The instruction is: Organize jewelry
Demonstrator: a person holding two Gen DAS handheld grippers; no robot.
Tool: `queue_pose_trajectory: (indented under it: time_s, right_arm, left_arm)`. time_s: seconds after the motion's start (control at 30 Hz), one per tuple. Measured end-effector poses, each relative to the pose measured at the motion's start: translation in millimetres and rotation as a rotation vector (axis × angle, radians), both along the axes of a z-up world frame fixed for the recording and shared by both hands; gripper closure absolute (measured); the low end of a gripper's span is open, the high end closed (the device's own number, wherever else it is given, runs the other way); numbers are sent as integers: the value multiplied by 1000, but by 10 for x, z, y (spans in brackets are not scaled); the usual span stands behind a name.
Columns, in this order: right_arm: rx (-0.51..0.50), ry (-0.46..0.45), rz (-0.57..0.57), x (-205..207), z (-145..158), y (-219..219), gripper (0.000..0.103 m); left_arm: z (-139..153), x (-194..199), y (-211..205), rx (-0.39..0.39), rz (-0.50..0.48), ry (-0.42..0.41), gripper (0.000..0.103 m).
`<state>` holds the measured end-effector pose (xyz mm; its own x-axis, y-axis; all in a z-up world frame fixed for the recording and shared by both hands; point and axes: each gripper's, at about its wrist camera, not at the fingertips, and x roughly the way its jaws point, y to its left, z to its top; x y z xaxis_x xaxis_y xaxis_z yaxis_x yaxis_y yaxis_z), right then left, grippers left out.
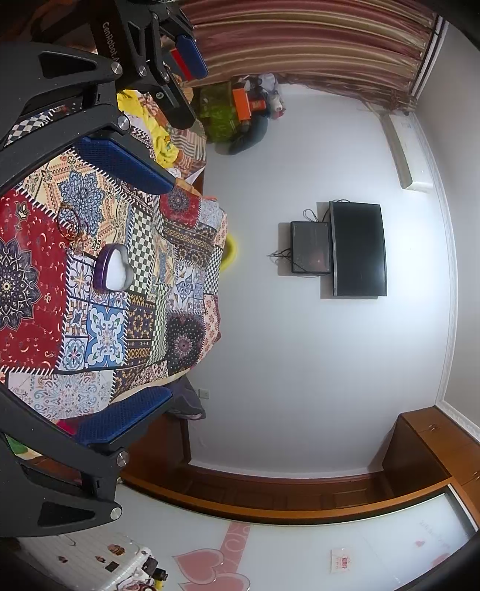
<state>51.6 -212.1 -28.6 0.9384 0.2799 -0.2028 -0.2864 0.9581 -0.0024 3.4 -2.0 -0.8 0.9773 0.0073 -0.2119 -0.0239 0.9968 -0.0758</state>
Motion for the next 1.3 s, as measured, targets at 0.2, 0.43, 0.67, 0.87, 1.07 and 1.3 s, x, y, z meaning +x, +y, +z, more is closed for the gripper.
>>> queue_pose_trajectory:
  time_s: [0.2,0.43,0.67,0.87,1.07,1.3]
  right_arm:
    - [9,1,-1,18,-28,-30,0]
    - [11,0,-2,16,-40,-53,0]
    - [13,1,-1,21,-34,-55,0]
    - [13,1,-1,21,-38,-55,0]
    - [15,3,-4,29,-50,-65,0]
    - [16,10,-5,46,-67,-84,0]
  left_arm:
    - [-36,39,-4,6,-3,5,0]
    - [-43,41,-15,11,-8,6,0]
    - [-36,50,-13,15,-7,3,0]
    - [-37,49,-18,16,-8,4,0]
    - [-34,53,-27,18,-9,3,0]
    - [-39,54,-27,15,-8,3,0]
